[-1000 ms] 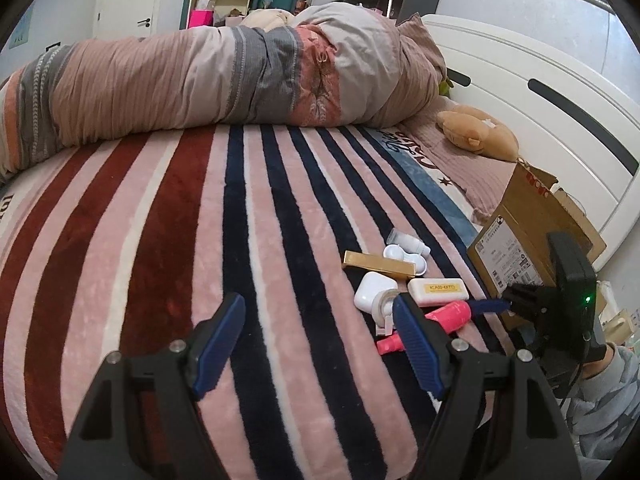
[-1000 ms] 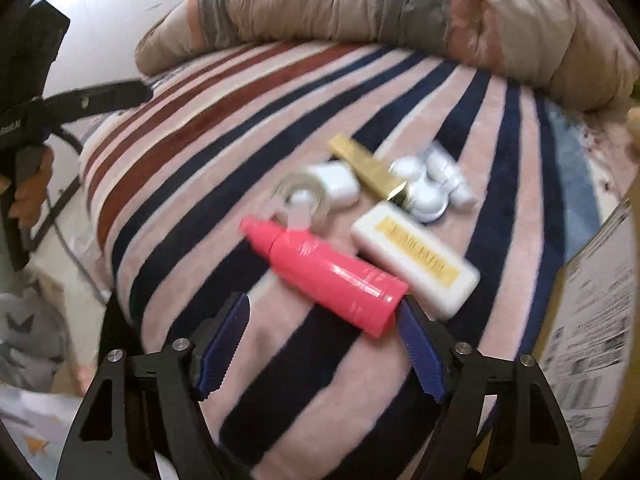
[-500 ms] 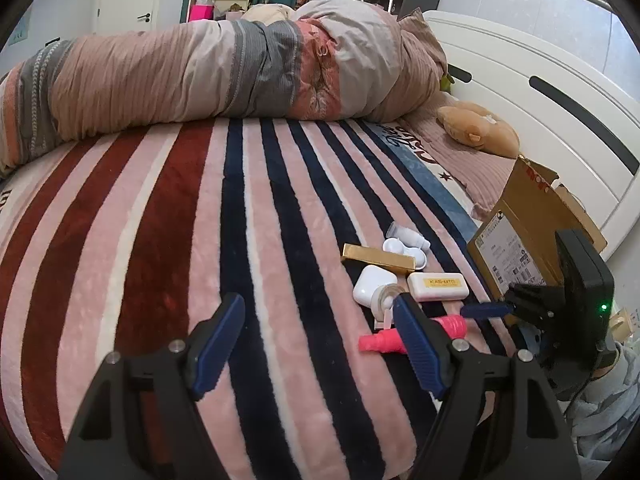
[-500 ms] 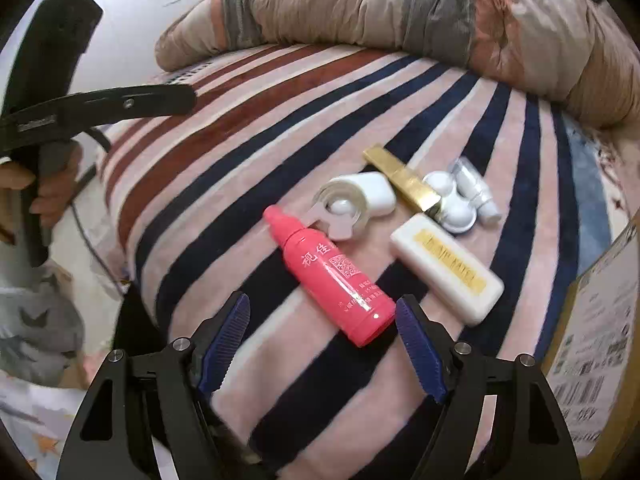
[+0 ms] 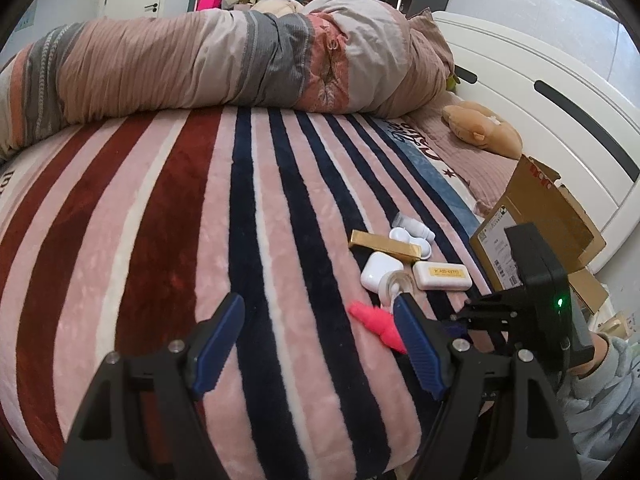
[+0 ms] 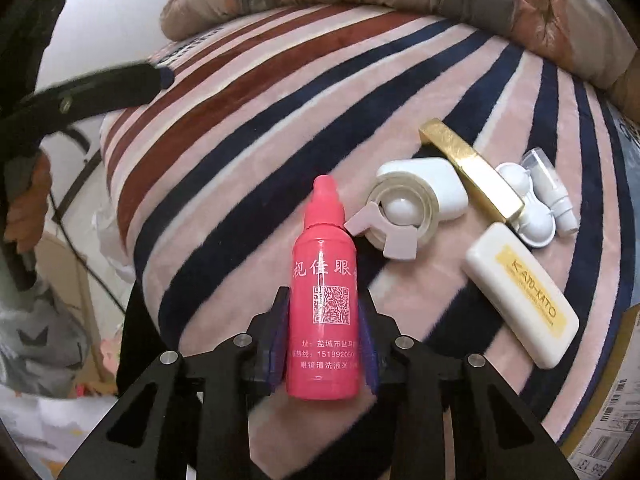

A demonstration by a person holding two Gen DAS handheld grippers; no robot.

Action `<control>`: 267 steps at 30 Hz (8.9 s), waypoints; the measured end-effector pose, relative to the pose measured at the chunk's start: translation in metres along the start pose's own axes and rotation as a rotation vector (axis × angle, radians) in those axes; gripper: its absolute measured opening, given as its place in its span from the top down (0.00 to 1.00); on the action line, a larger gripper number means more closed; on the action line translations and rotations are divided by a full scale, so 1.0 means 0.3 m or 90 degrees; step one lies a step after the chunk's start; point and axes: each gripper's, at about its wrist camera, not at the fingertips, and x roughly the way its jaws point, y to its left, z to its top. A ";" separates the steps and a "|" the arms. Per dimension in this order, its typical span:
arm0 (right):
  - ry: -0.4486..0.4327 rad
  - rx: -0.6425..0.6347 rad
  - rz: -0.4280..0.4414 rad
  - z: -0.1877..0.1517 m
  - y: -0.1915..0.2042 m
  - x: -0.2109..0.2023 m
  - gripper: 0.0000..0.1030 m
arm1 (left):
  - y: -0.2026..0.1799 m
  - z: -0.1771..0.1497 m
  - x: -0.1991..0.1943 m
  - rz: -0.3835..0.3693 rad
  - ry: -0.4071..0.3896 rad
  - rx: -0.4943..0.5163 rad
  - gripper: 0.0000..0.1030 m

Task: Organize rigid objects
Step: 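Return the right tool to the items and grasp the pink dropper bottle, then carry the pink bottle into the cardboard box and release it, then grasp the white tape roll with the left tool while the right tool grasps the white KATO-KATO tube, then carry tape roll and tube into the cardboard box and open both tools, then grasp the white earbud case with the left tool while the right tool grasps the gold bar, then carry the white earbud case into the cardboard box and open the left tool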

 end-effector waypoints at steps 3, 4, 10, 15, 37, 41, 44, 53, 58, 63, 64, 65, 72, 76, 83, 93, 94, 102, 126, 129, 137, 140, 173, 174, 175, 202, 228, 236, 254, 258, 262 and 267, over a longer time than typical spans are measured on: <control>-0.044 -0.005 -0.007 0.017 0.028 -0.040 0.74 | -0.004 -0.009 -0.003 -0.065 0.007 0.002 0.28; -0.057 -0.008 -0.003 0.024 0.039 -0.059 0.74 | -0.008 -0.009 -0.004 -0.081 0.009 0.000 0.28; -0.181 -0.044 0.043 0.041 0.130 -0.270 0.74 | -0.104 0.059 -0.055 -0.186 -0.025 0.004 0.28; -0.263 -0.045 0.041 0.020 0.138 -0.439 0.74 | -0.255 0.161 -0.117 -0.234 -0.067 0.048 0.55; -0.292 0.202 -0.222 -0.414 -0.445 -0.823 0.74 | -1.235 0.362 0.201 -0.274 0.022 0.391 0.68; -0.250 0.211 -0.252 -0.433 -0.491 -0.770 0.74 | -1.260 0.338 0.267 -0.268 0.061 0.396 0.62; -0.232 0.210 -0.264 -0.452 -0.485 -0.760 0.71 | -1.263 0.330 0.305 -0.259 0.083 0.393 0.47; -0.231 0.210 -0.287 -0.415 -0.461 -0.785 0.51 | -1.156 0.366 0.239 -0.237 0.053 0.354 0.40; -0.274 0.190 -0.276 -0.368 -0.398 -0.841 0.38 | -0.976 0.412 0.123 -0.200 0.002 0.307 0.36; -0.306 0.144 -0.217 -0.261 -0.295 -0.834 0.38 | -0.747 0.429 0.010 -0.139 -0.042 0.255 0.34; -0.309 0.134 -0.205 -0.237 -0.272 -0.824 0.38 | -0.688 0.425 -0.014 -0.125 -0.049 0.241 0.34; -0.311 0.123 -0.191 -0.211 -0.245 -0.810 0.38 | -0.642 0.422 -0.030 -0.116 -0.054 0.230 0.34; -0.270 0.054 -0.115 -0.042 -0.067 -0.653 0.38 | -0.291 0.325 -0.089 -0.035 -0.067 0.145 0.31; -0.212 0.054 -0.086 0.011 -0.005 -0.486 0.38 | -0.148 0.244 -0.065 -0.016 -0.054 0.105 0.31; -0.118 0.121 -0.126 0.001 -0.105 -0.208 0.38 | -0.029 0.101 0.016 -0.034 -0.022 0.061 0.31; -0.108 0.138 -0.193 -0.029 -0.269 -0.070 0.38 | -0.098 -0.033 0.249 -0.158 0.057 0.036 0.31; -0.104 0.139 -0.194 -0.033 -0.266 -0.076 0.38 | -0.106 -0.039 0.268 -0.163 0.061 0.033 0.31; -0.048 0.150 -0.113 -0.090 -0.225 -0.098 0.41 | -0.158 -0.043 0.385 -0.136 0.064 0.007 0.45; -0.177 0.069 -0.111 -0.022 -0.020 -0.249 0.70 | -0.126 -0.005 0.009 -0.071 -0.030 0.035 0.66; -0.222 0.043 -0.106 -0.013 0.024 -0.374 0.70 | -0.177 0.045 -0.076 -0.082 -0.062 0.067 0.66; -0.312 0.063 -0.168 -0.103 -0.059 -0.697 0.70 | -0.449 0.212 -0.188 -0.148 -0.104 0.181 0.66; -0.330 0.092 -0.203 -0.161 -0.122 -0.781 0.70 | -0.588 0.259 -0.167 -0.161 -0.099 0.228 0.66; -0.266 0.205 -0.259 -0.383 -0.550 -0.830 0.68 | -1.133 0.412 0.305 -0.094 0.106 0.397 0.55; -0.262 0.203 -0.256 -0.378 -0.546 -0.825 0.68 | -1.114 0.417 0.284 -0.097 0.097 0.390 0.50; -0.261 0.202 -0.255 -0.376 -0.542 -0.824 0.68 | -1.095 0.423 0.265 -0.100 0.090 0.382 0.46; -0.186 0.035 -0.094 0.046 0.029 -0.402 0.68 | -0.143 0.140 0.101 -0.072 0.034 0.167 0.40; -0.170 0.058 -0.140 0.069 -0.242 -0.026 0.83 | -0.161 0.038 0.442 -0.128 0.096 0.136 0.58; -0.140 0.002 -0.119 0.104 -0.193 0.006 0.78 | -0.060 -0.039 0.295 -0.077 0.093 0.097 0.58; -0.073 0.058 -0.083 0.024 -0.116 0.020 0.85 | 0.047 -0.131 0.211 -0.038 0.075 0.035 0.58; -0.077 0.068 -0.089 0.048 -0.114 0.051 0.87 | 0.048 -0.138 0.204 -0.031 0.069 0.037 0.58; -0.097 0.067 -0.084 0.046 -0.079 -0.005 0.87 | 0.033 -0.133 0.180 -0.025 0.068 0.030 0.59; -0.180 0.041 -0.058 0.037 0.000 -0.212 0.87 | -0.017 -0.097 0.098 -0.031 0.036 0.043 0.62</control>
